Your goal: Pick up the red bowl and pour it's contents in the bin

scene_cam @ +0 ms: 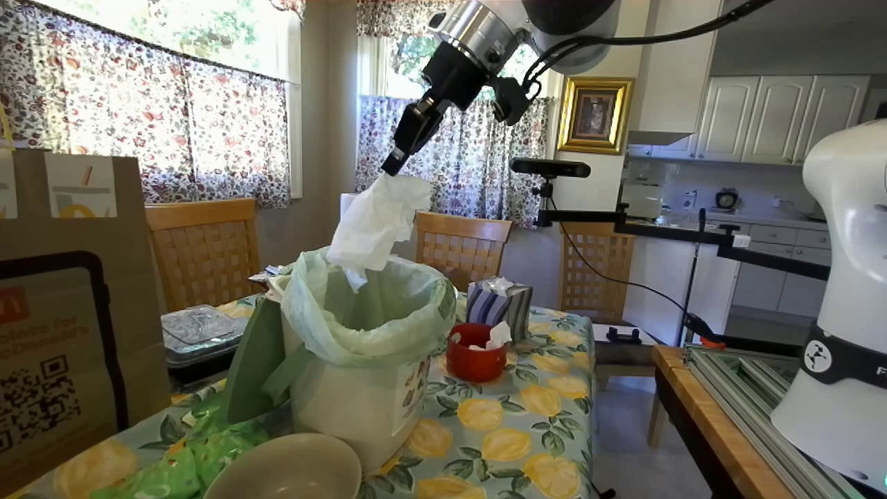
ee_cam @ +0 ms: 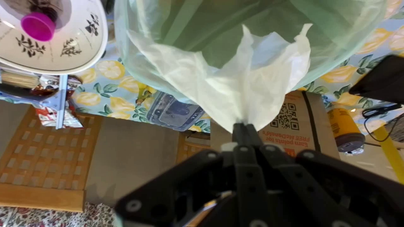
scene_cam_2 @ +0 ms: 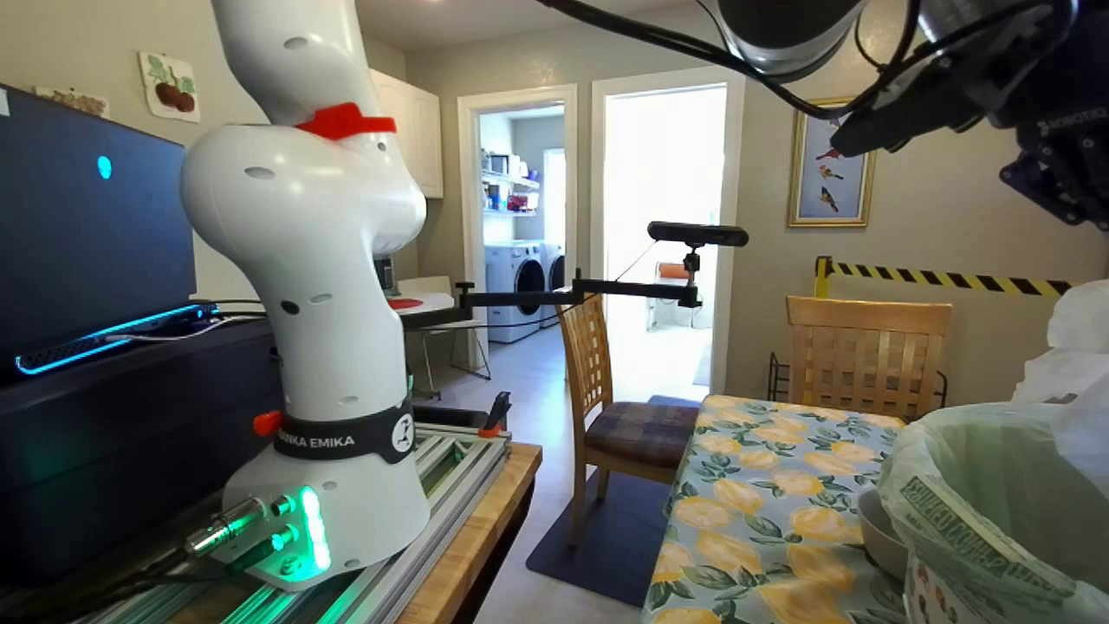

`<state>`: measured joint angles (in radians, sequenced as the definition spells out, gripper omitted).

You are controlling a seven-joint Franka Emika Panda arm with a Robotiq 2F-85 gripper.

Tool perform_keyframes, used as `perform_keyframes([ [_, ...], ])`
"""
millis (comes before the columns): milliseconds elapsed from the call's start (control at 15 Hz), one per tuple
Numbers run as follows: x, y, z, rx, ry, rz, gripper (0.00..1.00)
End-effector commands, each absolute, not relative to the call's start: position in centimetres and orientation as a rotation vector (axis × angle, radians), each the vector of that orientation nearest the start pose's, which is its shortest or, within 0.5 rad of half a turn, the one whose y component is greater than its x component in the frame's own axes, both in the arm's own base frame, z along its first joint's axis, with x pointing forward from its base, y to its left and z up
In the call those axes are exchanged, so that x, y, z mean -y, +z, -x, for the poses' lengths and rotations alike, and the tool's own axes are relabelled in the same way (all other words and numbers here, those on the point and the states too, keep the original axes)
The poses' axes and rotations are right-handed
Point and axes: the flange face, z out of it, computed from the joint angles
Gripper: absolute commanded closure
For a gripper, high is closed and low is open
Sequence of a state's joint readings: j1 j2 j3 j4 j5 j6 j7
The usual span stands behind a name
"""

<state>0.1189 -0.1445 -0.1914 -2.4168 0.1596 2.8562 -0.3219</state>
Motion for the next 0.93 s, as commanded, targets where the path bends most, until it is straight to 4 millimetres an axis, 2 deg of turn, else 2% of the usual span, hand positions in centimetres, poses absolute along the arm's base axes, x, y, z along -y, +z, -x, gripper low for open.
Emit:
perform_keyframes([
  [0,4.6,42.2,-52.3,0.151,-0.815,3.004,1.0],
  [67,4.8,42.1,-52.2,0.149,-0.798,3.021,1.0],
  [133,4.9,41.9,-52.2,0.148,-0.782,3.021,0.74],
  [200,5.0,41.8,-52.1,0.14,-0.769,3.019,0.73],
  [467,5.2,41.5,-51.6,0.1,-0.735,3.028,0.45],
  [600,5.4,41.4,-51.0,-0.008,-0.696,3.02,0.31],
  [667,6.0,40.9,-50.6,-0.13,-0.617,3.023,0.24],
  [867,8.3,38.8,-49.2,-0.353,-0.5,3.025,0.01],
])
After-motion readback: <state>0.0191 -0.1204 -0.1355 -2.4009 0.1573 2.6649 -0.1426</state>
